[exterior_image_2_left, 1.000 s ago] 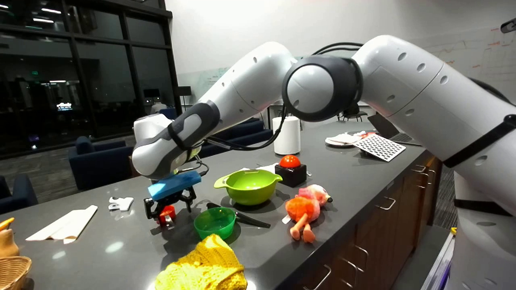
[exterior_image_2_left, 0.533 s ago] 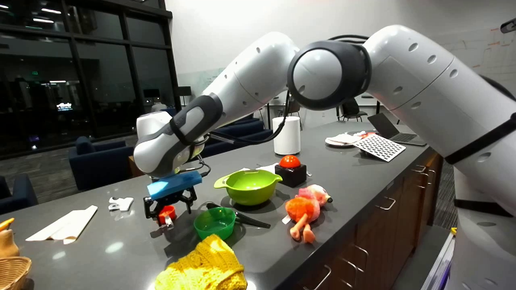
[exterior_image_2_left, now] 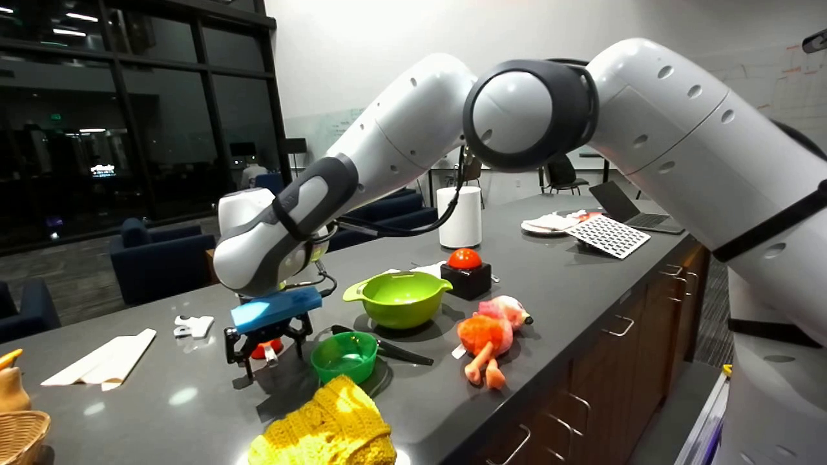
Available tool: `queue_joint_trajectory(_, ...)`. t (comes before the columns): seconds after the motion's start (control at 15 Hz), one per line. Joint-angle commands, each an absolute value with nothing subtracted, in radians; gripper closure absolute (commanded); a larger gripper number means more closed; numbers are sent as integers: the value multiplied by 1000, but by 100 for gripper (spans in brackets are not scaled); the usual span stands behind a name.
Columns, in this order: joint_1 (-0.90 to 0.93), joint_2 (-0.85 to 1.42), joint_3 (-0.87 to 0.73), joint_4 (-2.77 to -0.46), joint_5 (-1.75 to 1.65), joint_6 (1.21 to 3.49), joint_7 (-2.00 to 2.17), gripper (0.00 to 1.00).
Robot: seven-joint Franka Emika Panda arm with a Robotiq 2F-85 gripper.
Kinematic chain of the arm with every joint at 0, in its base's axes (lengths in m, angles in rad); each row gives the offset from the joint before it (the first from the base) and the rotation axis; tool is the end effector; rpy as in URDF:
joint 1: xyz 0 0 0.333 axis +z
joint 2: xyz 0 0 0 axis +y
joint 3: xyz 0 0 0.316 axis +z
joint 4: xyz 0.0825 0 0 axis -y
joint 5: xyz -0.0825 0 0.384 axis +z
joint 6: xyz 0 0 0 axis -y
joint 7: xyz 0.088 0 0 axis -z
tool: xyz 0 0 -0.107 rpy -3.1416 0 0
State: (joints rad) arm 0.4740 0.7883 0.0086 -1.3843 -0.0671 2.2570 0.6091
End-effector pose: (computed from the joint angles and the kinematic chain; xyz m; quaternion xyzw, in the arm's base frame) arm 0.6589 0.3416 0.2488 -0.9978 0.0444 -0.0484 0.0015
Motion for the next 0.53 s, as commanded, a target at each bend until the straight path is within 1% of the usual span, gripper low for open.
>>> queue_joint_trajectory(0.0,461,750,23,-1434,-61,2276,620,30)
queue_joint_trajectory(0.4,454,739,24,-1444,-60,2268,623,76)
queue_joint_trajectory(0.47,452,736,25,-1448,-60,2269,622,82)
